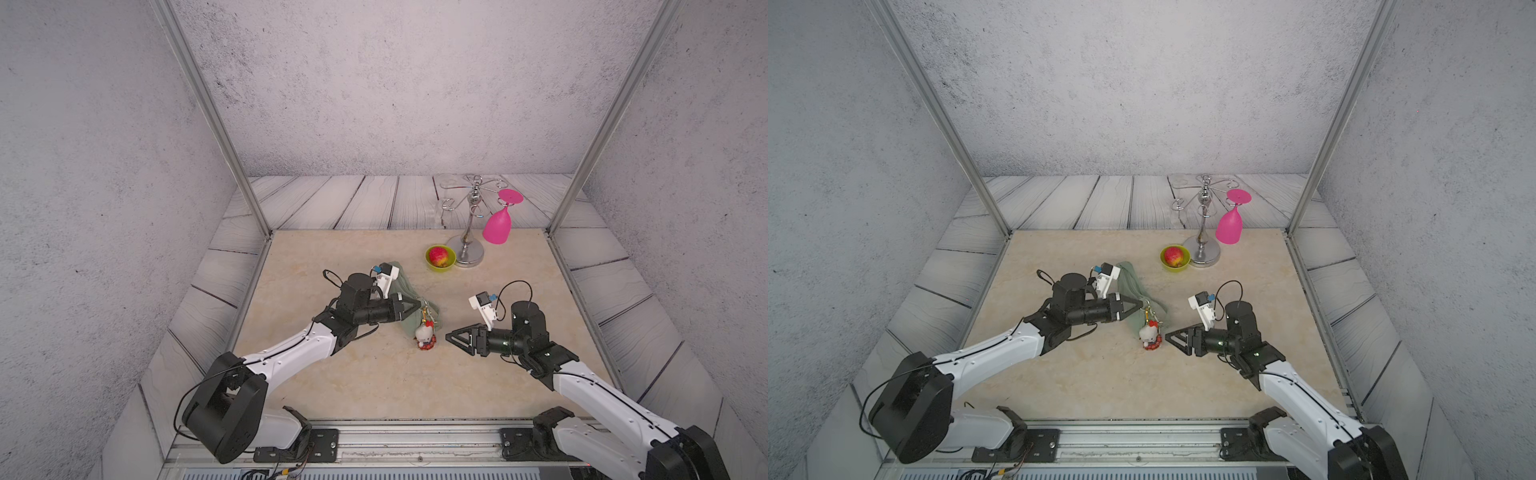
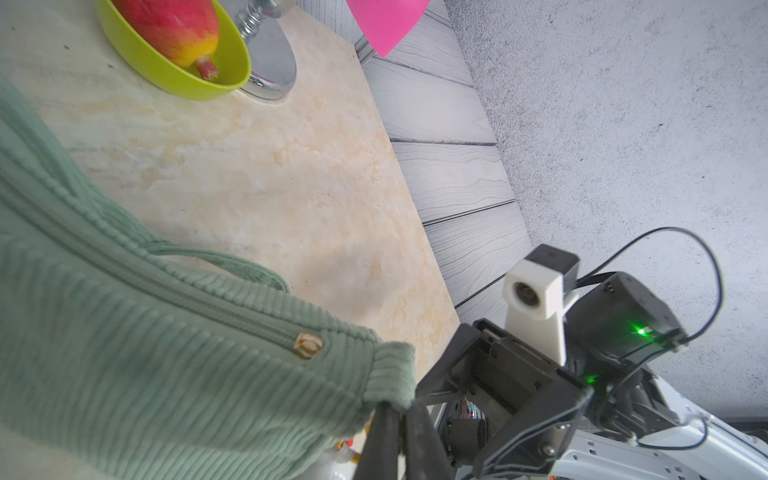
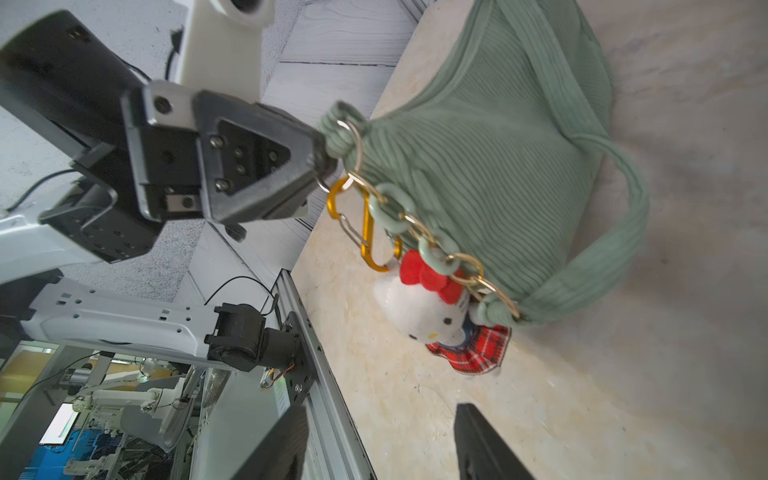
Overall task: Remove the decoration from the bag
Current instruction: Adjust the decoration item in the bag.
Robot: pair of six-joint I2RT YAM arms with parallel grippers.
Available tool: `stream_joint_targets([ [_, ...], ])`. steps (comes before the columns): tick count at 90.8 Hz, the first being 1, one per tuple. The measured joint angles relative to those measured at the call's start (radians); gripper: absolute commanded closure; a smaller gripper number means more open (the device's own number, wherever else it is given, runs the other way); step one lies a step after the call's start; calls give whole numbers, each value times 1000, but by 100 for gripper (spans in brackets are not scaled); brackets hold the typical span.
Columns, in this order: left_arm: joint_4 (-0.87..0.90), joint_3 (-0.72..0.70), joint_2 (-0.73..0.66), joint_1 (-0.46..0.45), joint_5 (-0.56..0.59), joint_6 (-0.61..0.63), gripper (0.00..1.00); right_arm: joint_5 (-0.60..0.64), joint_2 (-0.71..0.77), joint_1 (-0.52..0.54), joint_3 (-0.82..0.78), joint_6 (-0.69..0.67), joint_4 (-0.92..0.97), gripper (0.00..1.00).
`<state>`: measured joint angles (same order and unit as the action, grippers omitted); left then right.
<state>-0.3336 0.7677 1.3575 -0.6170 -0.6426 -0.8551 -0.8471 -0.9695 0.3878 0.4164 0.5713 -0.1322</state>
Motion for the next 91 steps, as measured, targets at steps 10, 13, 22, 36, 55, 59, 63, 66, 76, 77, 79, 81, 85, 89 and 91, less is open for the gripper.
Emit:
stream_joint_targets([
  [10, 1, 14, -8, 0, -11, -8, 100, -12, -40, 6, -12, 33, -70, 38],
  [13, 1, 20, -9, 0, -15, -10, 100, -15, -56, 10, -12, 42, -95, 38],
  [22, 0, 35, -9, 0, -27, -19, 100, -17, -104, 20, -12, 61, -160, 38],
  [36, 0, 42, -9, 0, -37, -31, 100, -18, -174, 44, -3, 85, -232, 38],
  [55, 0, 43, -9, 0, -34, -36, 100, -18, -279, 85, 51, 117, -328, 39],
  [59, 0, 43, -9, 2, -34, -36, 100, -18, -298, 96, 58, 124, -348, 39],
  [63, 0, 43, -9, 2, -32, -36, 100, -18, -314, 103, 64, 131, -360, 41],
  [66, 0, 43, -9, 2, -29, -36, 100, -18, -325, 109, 67, 136, -370, 43],
  [76, -1, 43, -8, 3, -17, -36, 100, -16, -349, 126, 68, 145, -399, 67],
  [77, -1, 43, -8, 3, -16, -36, 100, -15, -350, 127, 68, 147, -402, 70],
  [79, -3, 43, -8, 3, -15, -36, 100, -14, -353, 129, 68, 150, -404, 76],
  [81, -4, 43, -7, 3, -14, -35, 100, -14, -355, 131, 68, 158, -410, 81],
  [85, -8, 43, -4, 3, -11, -35, 100, -9, -356, 133, 67, 157, -419, 91],
  [89, -9, 43, 0, 3, -8, -35, 100, -6, -356, 133, 64, 159, -429, 99],
  [91, -10, 43, 2, 3, -6, -35, 100, -4, -356, 133, 62, 167, -433, 100],
])
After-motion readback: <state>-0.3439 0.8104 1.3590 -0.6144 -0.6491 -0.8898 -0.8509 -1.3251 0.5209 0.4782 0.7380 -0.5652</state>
